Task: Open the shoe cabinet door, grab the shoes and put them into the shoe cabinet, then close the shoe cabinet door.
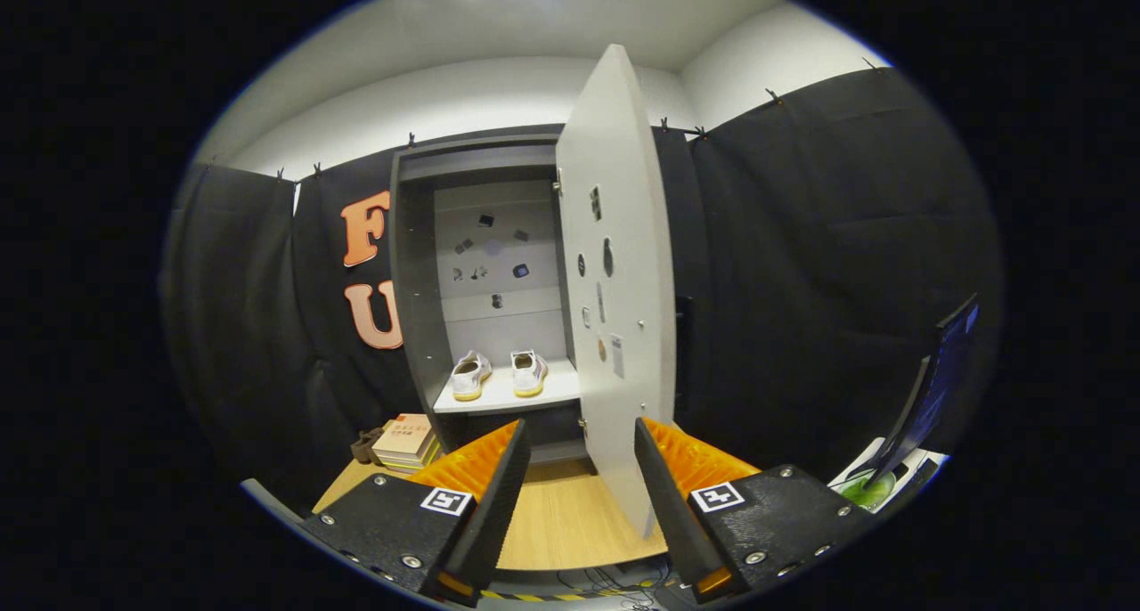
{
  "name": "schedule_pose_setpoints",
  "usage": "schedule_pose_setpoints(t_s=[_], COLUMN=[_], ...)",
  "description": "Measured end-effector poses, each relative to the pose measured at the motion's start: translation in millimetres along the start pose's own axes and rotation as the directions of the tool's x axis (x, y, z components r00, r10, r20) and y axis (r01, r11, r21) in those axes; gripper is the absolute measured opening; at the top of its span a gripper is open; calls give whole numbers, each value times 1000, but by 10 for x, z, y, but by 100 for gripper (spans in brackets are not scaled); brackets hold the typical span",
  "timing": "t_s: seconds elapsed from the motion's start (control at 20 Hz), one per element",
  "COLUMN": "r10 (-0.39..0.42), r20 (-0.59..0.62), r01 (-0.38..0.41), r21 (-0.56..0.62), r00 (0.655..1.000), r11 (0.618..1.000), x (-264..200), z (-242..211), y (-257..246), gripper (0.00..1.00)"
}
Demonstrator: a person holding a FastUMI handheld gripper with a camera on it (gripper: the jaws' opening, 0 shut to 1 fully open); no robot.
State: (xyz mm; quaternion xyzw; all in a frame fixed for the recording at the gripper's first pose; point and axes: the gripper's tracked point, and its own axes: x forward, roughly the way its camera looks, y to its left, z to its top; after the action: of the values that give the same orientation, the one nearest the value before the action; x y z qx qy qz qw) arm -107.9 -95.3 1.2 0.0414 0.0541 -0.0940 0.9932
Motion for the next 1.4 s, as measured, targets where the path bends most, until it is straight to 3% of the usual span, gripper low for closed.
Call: schedule_pose_setpoints(t_s=[0.35,0.6,0.85,1.1,1.4], r10=[-37,10,83,140,324], r20=[-39,-55,-81,-87,-84], r01=[38,-8,-81,-139,-322], r21=[29,51,35,19,33], r00=[999,998,993,986,942], r11=[999,999,996,990,946], x=[510,1003,1268,1245,1184], z=[-168,-259,-383,-385,-481], y=[-849,-1085,-1050,-924,-150], gripper=[77,77,78,75,75])
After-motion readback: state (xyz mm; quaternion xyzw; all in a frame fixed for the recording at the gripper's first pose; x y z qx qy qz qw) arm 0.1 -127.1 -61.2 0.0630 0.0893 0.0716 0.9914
